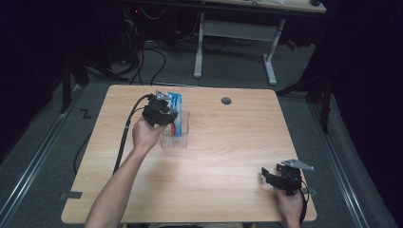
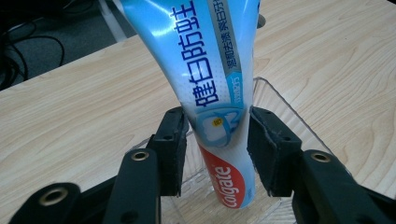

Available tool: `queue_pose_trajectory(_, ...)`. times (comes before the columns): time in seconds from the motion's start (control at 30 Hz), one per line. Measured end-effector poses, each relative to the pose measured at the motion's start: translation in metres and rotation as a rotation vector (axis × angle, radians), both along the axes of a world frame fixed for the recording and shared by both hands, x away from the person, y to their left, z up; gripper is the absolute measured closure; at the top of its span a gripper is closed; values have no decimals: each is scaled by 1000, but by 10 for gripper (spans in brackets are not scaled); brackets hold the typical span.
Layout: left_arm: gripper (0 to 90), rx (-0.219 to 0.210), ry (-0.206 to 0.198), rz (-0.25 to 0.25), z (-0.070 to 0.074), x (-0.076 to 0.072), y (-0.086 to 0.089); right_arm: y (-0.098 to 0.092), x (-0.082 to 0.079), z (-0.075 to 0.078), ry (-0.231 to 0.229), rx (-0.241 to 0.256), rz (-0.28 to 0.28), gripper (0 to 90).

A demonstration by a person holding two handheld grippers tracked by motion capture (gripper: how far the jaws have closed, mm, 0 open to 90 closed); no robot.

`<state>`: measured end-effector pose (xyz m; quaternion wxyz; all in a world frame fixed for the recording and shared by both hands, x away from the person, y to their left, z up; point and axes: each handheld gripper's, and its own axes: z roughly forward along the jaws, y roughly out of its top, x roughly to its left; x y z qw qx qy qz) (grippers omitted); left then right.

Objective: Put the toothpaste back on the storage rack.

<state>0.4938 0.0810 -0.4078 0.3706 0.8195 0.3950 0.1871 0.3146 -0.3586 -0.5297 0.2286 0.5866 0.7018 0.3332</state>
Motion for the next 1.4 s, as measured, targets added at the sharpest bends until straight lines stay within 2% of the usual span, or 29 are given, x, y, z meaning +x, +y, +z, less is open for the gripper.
queue_pose_trajectory(0.3, 518, -10, -10, -16, 3, -4, 2, 0, 0, 0, 2, 8, -6, 297)
queue_pose_trajectory(0.67, 503, -23, -26, -28, 6, -10, 3, 0, 0, 0, 3, 10, -7, 297)
queue_pose_trajectory(1.23, 495, -65, -53, -12, 10, -26, 24, 0, 0, 0, 2, 0, -2, 297)
queue_pose_trajectory(1.4, 494, -93, -56, -9, 12, -31, 31, 1, 0, 0, 4, 2, -5, 296)
